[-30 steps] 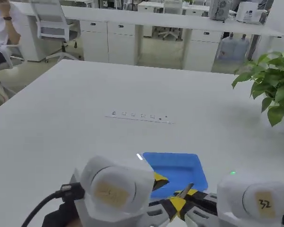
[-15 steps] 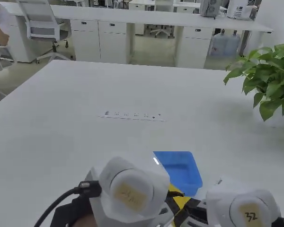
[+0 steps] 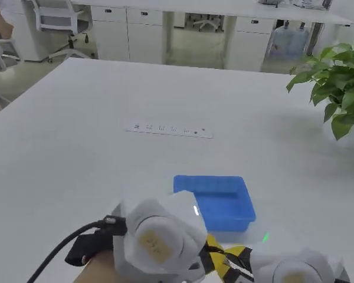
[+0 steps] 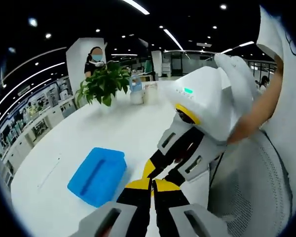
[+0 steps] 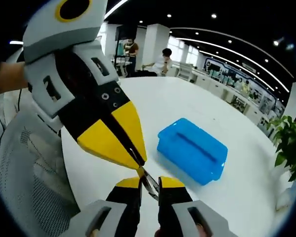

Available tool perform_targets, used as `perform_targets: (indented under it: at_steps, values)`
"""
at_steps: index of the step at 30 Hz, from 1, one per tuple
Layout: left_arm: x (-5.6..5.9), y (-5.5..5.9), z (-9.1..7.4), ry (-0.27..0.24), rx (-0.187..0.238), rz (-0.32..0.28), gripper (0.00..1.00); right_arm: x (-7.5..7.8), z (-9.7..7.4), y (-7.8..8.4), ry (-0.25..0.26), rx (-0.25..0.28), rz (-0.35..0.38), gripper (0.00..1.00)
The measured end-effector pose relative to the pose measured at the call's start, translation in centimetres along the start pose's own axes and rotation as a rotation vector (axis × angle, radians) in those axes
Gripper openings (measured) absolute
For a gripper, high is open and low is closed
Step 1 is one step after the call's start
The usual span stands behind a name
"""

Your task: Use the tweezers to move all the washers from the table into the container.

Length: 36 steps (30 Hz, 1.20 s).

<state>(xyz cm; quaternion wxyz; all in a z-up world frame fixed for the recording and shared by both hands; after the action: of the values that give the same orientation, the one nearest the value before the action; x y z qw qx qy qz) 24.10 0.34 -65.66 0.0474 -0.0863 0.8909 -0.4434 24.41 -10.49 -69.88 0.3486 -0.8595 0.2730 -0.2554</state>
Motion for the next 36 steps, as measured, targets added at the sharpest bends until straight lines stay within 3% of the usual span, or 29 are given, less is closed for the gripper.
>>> perform_targets:
  at_steps: [6,9,11,14,18,19,23,26,29,32,36]
  values:
    - [-0.5,2.4,1.5,0.057,-0.076,0.007,0.0,0.1,0.9,1.8,-0.034,-0.06,0.024,0.13]
    - [-0.6,3.3,2.1,0.088,-0.11,0.002,0.0,0.1,0.7,2.1,-0.045,-0.083,0.031,0.19]
    - [-0.8,4.1,2.3,0.094,-0.151,0.024,0.0,0.4,0.2,2.1,-0.035,-0.074,0.038,0.2]
    - [-1.2,5.0,2.7,0.104,-0.175,0.013,0.0,0.9,-1.0,2.1,-0.021,-0.059,0.151,0.26]
    - [-1.8,6.7,3.2,0.079,-0.271,0.037,0.0,1.6,-3.0,2.3,0.008,-0.035,0.217,0.28]
    - [-2.0,7.0,3.5,0.07,-0.283,0.06,0.0,1.8,-3.6,2.4,0.023,-0.03,0.234,0.28]
    - [-2.3,7.3,4.1,0.077,-0.286,0.056,0.0,2.1,-4.9,3.0,0.04,-0.025,0.284,0.28]
    - [-2.6,7.6,4.3,0.069,-0.314,0.07,0.0,2.2,-5.6,3.4,0.052,-0.022,0.314,0.28]
    - [-2.8,7.7,3.9,0.039,-0.315,0.039,0.0,2.2,-6.1,3.5,0.059,-0.018,0.338,0.29]
    - [-2.8,7.4,3.2,0.0,-0.276,-0.047,0.0,2.2,-6.3,3.2,0.064,-0.001,0.363,0.3]
    - [-2.5,6.5,1.7,-0.055,-0.125,-0.224,0.0,2.4,-6.4,2.4,0.068,0.03,0.383,0.32]
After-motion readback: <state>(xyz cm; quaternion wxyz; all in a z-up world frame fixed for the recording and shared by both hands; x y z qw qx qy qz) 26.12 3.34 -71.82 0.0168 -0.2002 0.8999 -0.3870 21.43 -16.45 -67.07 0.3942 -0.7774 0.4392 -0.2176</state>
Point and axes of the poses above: the centre of the closed fingertips' face, and the gripper's own axes: z roughly forward along the fingers, x roughly to its right, y roughly out of its underside, the point moved 9 cm from there along -z, roughly backward along the fingers, and after that the axes turned 10 degrees about y, right-handed, at the moved point
